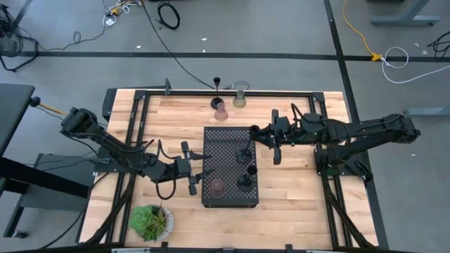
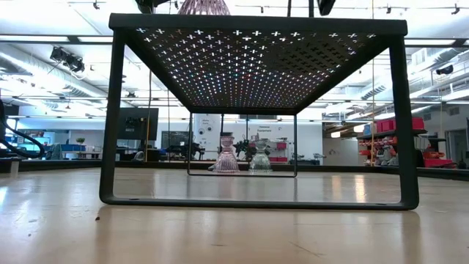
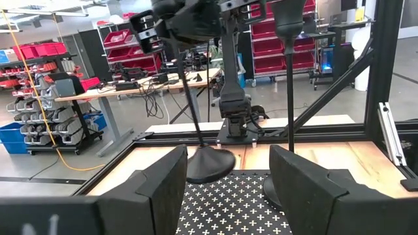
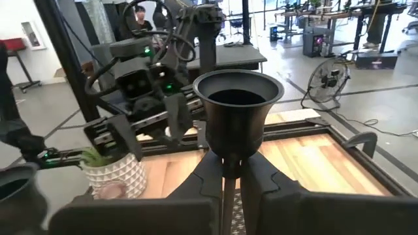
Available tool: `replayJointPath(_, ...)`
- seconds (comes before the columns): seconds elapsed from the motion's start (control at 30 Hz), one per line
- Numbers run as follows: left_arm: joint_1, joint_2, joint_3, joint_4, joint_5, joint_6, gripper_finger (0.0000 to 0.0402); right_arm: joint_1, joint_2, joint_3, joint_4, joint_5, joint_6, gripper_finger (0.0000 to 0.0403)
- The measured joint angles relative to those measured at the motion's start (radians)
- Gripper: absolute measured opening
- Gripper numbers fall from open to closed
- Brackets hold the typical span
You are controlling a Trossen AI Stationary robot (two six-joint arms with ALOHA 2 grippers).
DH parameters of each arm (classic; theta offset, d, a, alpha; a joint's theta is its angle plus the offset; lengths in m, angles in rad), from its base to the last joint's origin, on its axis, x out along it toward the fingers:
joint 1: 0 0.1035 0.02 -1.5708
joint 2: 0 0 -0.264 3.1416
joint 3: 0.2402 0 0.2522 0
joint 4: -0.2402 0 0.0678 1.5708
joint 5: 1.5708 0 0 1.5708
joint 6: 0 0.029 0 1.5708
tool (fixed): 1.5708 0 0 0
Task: Pick & Place candle stick holders
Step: Put the right black candle holder on the shelf aligned with the other black candle holder
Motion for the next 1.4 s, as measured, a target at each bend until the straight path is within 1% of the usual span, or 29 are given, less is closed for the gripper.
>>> replayJointPath(0.27, 0.000, 0.000, 0.000, 0.000, 0.000, 0.000, 0.0220, 0.107, 0.009, 0.000, -0.030, 0.146, -0.010, 0.0015)
replayJointPath(0.5, 0.000, 0.000, 0.000, 0.000, 0.000, 0.000, 0.0220, 0.165, 0.066, 0.000, -0.012, 0.244, -0.032, 0.0015)
replayJointPath(1.4, 0.000, 0.000, 0.000, -0.002, 0.000, 0.002, 0.0220, 0.175, 0.108, 0.000, 0.004, 0.238, -0.029, 0.0015)
